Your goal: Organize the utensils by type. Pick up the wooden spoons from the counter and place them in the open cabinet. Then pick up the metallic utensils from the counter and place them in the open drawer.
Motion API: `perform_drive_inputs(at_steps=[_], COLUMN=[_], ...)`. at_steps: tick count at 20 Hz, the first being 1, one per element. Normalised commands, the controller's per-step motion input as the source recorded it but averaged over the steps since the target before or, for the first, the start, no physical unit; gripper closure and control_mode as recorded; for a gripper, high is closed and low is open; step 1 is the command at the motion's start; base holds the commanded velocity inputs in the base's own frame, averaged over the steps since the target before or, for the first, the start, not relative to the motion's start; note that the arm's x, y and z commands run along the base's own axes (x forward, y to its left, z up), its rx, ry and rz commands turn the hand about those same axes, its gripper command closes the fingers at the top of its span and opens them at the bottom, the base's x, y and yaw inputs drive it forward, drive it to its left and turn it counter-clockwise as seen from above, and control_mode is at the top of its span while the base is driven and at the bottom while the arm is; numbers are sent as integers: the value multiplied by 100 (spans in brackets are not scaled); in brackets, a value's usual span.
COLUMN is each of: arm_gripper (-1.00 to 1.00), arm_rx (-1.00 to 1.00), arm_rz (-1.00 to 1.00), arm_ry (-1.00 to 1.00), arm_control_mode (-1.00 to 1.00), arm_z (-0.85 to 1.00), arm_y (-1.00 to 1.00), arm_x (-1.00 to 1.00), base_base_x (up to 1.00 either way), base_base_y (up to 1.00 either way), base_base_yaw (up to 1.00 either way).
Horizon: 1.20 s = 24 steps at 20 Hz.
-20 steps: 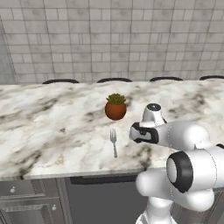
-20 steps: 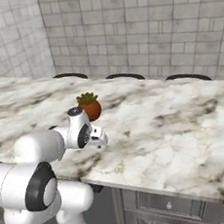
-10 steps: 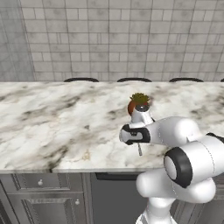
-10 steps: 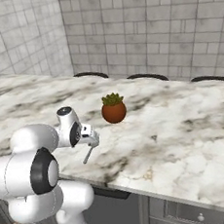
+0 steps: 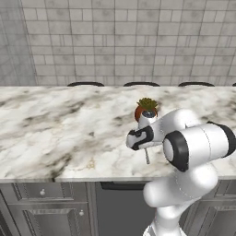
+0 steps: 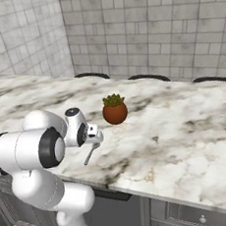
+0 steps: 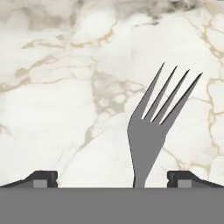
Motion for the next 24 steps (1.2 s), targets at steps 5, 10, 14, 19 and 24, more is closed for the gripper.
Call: perform_drive_inputs(at_steps=[5, 10, 14, 19, 24], arm_gripper=[-100, -100, -100, -100, -100], arm_rx=[0, 0, 0, 0, 1], arm_rz=[-6, -10, -11, -1, 0], arm_ry=[0, 0, 0, 0, 0], arm_control_mode=[-100, -100, -100, -100, -100], arm_z=[0, 0, -9, -16, -29], arm_y=[-26, -3, -3, -8, -5], arm_x=[-18, -35, -18, 8, 1], base_base_x=[0, 0, 0, 0, 0], base_base_y=[0, 0, 0, 0, 0], base_base_yaw=[0, 0, 0, 0, 0])
